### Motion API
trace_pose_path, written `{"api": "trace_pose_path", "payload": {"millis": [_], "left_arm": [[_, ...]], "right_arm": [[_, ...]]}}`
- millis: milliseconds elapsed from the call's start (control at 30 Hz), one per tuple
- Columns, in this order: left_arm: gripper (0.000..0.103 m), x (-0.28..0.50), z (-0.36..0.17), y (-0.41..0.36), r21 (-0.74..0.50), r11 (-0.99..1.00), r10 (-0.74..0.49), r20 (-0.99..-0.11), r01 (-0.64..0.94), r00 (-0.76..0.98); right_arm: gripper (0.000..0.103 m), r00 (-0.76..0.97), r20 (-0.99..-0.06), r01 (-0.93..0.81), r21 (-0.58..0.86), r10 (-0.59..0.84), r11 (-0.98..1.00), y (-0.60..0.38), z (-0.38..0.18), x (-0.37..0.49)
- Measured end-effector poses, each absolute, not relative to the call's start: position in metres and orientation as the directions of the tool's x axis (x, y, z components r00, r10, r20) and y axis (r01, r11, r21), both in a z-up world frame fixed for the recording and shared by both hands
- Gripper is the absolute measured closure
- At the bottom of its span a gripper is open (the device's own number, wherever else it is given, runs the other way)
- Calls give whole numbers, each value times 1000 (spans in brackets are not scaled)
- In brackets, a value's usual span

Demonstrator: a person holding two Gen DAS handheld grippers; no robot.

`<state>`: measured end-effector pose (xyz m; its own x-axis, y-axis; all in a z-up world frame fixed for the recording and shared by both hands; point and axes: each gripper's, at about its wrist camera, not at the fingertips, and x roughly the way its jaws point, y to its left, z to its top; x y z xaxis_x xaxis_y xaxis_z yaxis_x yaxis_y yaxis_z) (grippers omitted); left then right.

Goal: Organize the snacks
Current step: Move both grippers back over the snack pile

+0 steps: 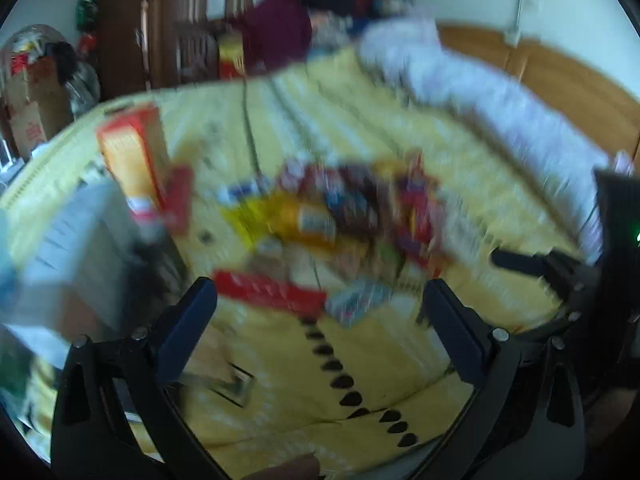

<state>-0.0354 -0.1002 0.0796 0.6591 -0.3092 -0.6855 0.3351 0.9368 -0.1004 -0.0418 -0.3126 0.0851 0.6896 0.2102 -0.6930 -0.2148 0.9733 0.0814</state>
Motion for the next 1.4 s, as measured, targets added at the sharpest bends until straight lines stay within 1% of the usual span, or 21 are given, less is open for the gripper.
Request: {"api": "trace_pose_path", "payload": {"millis": [67,100,167,267,367,467,667,1400], "left_arm": [[0,-16,44,-109,-53,954,-235,-744,294,626],[0,-9,34,-112,-37,959,-210,-757,281,619],[0,6,16,-119,3,972,-147,-773,235,618],[0,24,-6,-119,41,983,-77,-797,181,599],[0,31,-15,-125,78,986,-30,-783,146,622],[0,34,-20,-124,82,991,-5,-777,109,630],[0,30,-24,-124,84,990,-10,-759,112,651],[0,30,-25,-124,84,990,-13,-753,115,658]], "right_arm": [[0,631,-753,-197,75,185,978,-328,48,-33],[0,603,-775,-199,83,188,977,-336,29,-27],[2,585,-789,-196,86,187,977,-349,9,-21],[2,590,-783,-164,125,199,978,-369,-7,-9],[1,613,-770,-170,92,178,981,-377,-17,0],[0,632,-754,-176,85,179,981,-379,-23,2],[0,641,-738,-183,120,211,976,-382,-29,6],[0,644,-732,-186,132,222,974,-383,-29,8]]}}
